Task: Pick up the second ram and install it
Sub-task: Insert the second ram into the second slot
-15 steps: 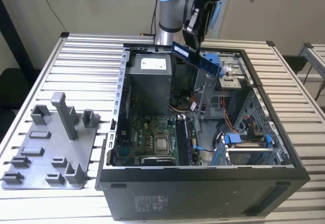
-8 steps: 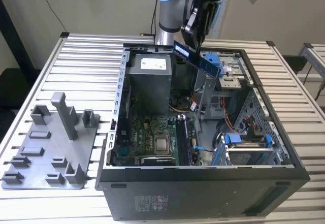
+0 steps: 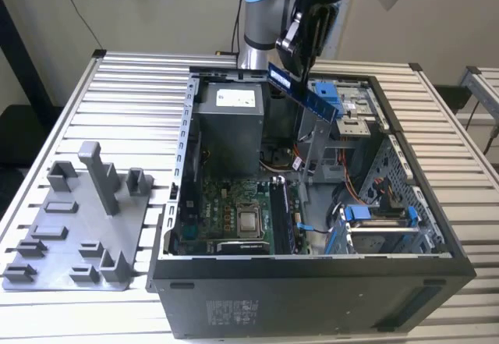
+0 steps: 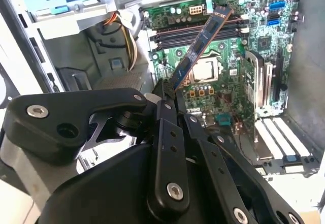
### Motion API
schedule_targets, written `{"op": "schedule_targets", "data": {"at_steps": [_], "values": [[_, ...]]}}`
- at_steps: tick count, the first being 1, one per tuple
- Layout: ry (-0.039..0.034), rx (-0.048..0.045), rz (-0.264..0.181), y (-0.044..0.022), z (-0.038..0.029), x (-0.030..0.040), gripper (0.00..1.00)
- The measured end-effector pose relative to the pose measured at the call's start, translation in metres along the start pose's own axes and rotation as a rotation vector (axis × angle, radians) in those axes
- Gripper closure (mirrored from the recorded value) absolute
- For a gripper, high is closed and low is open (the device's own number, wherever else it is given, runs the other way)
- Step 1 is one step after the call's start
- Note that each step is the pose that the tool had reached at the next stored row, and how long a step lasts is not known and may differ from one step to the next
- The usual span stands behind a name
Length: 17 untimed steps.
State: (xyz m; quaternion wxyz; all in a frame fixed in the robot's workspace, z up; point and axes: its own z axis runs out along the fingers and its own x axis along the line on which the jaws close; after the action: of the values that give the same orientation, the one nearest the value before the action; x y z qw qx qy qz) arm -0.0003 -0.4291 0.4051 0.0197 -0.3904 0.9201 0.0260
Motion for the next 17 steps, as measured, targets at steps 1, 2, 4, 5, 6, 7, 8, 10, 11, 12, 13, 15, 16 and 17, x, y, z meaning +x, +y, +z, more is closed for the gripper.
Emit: {"op": "schedule_targets", "data": {"at_steps": [1, 2, 4, 5, 6, 7, 8, 10, 11, 12, 13, 15, 16, 17], "values": [[0.0003, 0.0012, 0.009, 0.0, 0.0002, 0.0, 0.86], [0.0001, 0.0017, 0.018, 0.0, 0.0001, 0.0, 0.86], [-0.0006, 0.0028, 0.038, 0.0, 0.0002, 0.0001, 0.86], [-0.0009, 0.0034, 0.048, 0.0, 0.0003, 0.0, 0.86], [-0.0012, 0.0039, 0.058, 0.0, 0.0003, 0.0, 0.86], [-0.0016, 0.0045, 0.068, 0.0, 0.0003, 0.0001, 0.86], [-0.0019, 0.0051, 0.079, 0.0, 0.0003, 0.0001, 0.86], [-0.0027, 0.0064, 0.102, 0.0, 0.0003, 0.0, 0.86], [-0.0031, 0.007, 0.113, 0.0, 0.0003, 0.0001, 0.86], [-0.0034, 0.0076, 0.124, 0.0, 0.0003, 0.0001, 0.86], [-0.0036, 0.0082, 0.133, 0.0, 0.0003, 0.0001, 0.86], [-0.0042, 0.0092, 0.152, -0.0001, 0.0003, 0.0001, 0.86], [-0.0046, 0.0098, 0.162, -0.0001, 0.0002, 0.0001, 0.86], [-0.0049, 0.0103, 0.171, -0.0001, 0.0002, 0.0001, 0.86]]}}
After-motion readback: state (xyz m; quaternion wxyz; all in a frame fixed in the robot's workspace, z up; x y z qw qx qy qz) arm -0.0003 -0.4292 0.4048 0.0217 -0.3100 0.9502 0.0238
